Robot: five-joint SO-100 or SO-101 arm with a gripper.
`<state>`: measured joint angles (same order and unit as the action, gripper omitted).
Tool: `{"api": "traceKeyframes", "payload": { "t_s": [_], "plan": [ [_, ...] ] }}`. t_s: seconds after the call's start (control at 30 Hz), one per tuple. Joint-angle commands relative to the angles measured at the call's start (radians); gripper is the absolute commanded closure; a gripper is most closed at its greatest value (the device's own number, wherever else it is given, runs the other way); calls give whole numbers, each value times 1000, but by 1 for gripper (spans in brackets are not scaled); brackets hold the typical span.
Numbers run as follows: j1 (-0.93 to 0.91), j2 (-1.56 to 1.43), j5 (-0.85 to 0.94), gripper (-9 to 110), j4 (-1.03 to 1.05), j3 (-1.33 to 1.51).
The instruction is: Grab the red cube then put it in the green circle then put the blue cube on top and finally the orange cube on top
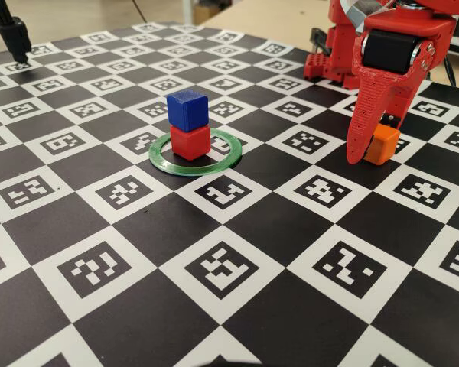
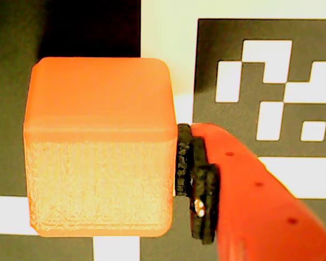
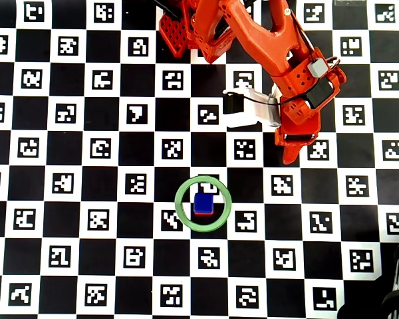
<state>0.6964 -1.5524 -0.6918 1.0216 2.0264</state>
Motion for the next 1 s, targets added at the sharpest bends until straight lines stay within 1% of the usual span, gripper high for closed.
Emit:
{"api": "traceKeyframes", "payload": {
  "t_s": [0.0,0.17,0.27,0.4,0.7,0.97],
  "plan": [
    [-5,-15,3,71,-6,-5],
    [-11,-15,-8,80,-12,-5],
    [-18,-15,-44,90,-12,-2],
    [-23,-15,-44,96,-14,-2],
    [-11,-25,-15,98,9,-9],
    [-12,-37,55,99,268,-215]
  ]
}}
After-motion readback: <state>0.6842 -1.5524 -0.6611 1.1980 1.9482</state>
